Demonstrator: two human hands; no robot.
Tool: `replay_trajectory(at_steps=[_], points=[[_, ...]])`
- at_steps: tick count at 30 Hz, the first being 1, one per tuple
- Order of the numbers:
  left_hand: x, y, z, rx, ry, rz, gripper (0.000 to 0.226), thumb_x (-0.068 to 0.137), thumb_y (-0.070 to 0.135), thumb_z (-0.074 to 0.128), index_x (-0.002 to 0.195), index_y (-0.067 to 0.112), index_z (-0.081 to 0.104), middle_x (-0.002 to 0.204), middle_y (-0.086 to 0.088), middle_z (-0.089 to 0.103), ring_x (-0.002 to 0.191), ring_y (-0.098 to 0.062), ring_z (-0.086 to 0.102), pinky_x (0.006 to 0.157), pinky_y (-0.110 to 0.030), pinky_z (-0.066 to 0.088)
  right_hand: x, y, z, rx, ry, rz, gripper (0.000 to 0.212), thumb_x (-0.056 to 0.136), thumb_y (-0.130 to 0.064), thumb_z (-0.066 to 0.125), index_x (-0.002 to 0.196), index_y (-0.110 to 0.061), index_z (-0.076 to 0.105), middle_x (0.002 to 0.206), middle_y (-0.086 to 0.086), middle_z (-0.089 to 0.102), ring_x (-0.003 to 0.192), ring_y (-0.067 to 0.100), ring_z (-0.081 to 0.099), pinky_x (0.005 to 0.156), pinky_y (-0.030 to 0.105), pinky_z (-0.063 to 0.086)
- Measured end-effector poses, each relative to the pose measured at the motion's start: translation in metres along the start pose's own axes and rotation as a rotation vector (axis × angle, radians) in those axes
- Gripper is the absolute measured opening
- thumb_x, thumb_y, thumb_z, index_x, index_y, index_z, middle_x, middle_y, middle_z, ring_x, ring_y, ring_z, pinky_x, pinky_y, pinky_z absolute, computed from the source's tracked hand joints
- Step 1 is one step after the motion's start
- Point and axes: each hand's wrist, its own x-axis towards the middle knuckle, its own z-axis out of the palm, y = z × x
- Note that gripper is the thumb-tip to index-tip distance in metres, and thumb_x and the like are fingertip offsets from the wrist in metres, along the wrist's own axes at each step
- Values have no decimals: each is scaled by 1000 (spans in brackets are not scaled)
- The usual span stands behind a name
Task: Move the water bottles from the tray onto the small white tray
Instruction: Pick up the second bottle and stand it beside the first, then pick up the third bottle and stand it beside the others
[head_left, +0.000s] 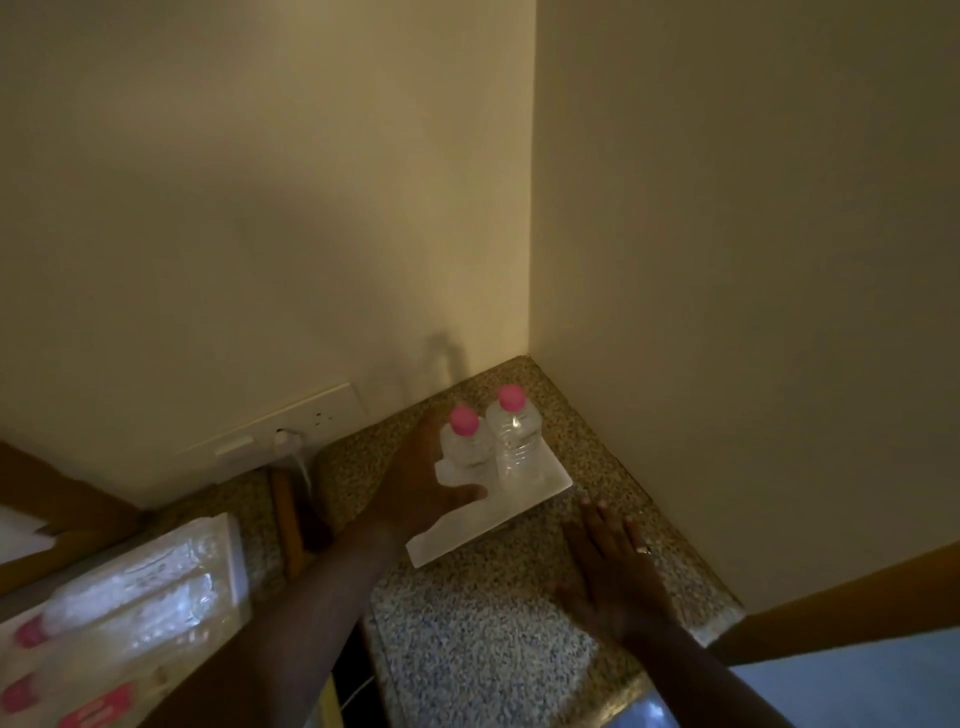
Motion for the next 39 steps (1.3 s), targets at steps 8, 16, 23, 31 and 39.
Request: replay_trajectory(at_steps=[8, 16, 23, 31, 39], points=[[-101, -48, -66, 480, 95, -200, 115, 67, 69, 70, 152, 11, 17, 159, -14, 24, 146, -30, 20, 118, -46, 23, -3, -41, 5, -13, -9, 73, 91, 82, -82, 5, 154, -28, 14, 163, 13, 2, 149, 36, -2, 118, 55, 0], [-222, -102, -142, 587, 244, -343, 94, 66, 71, 68, 140, 17, 46, 145, -7, 47, 135, -26, 39, 110, -36, 31, -15, -148, 10, 32, -26, 53, 100, 83, -74, -6, 140, -14, 50, 152, 24, 37, 141, 47, 26, 113, 62, 20], [-280, -129, -184, 793, 171, -443, 92, 59, 73, 71, 133, 21, 51, 135, -2, 53, 122, -24, 47, 97, -37, 40, -22, -196, 19, 52, -29, -76, 91, 92, -67, 0, 129, -11, 61, 141, 25, 51, 131, 51, 42, 102, 69, 36], [-276, -140, -192, 664, 78, -500, 70, 76, 30, 78, 137, 18, 45, 139, -5, 51, 123, -26, 51, 100, -37, 46, -22, -198, 20, -31, -18, -100, 102, 85, -72, -12, 142, -13, 48, 152, 22, 38, 139, 49, 30, 111, 66, 25], [-327, -142, -174, 483, 89, -414, 73, 72, 41, 79, 135, 23, 47, 133, 1, 56, 120, -17, 51, 97, -28, 41, -27, -199, 28, -86, -54, -37, 73, 94, -60, 10, 152, -19, 29, 159, 16, 27, 146, 41, 18, 115, 60, 22]])
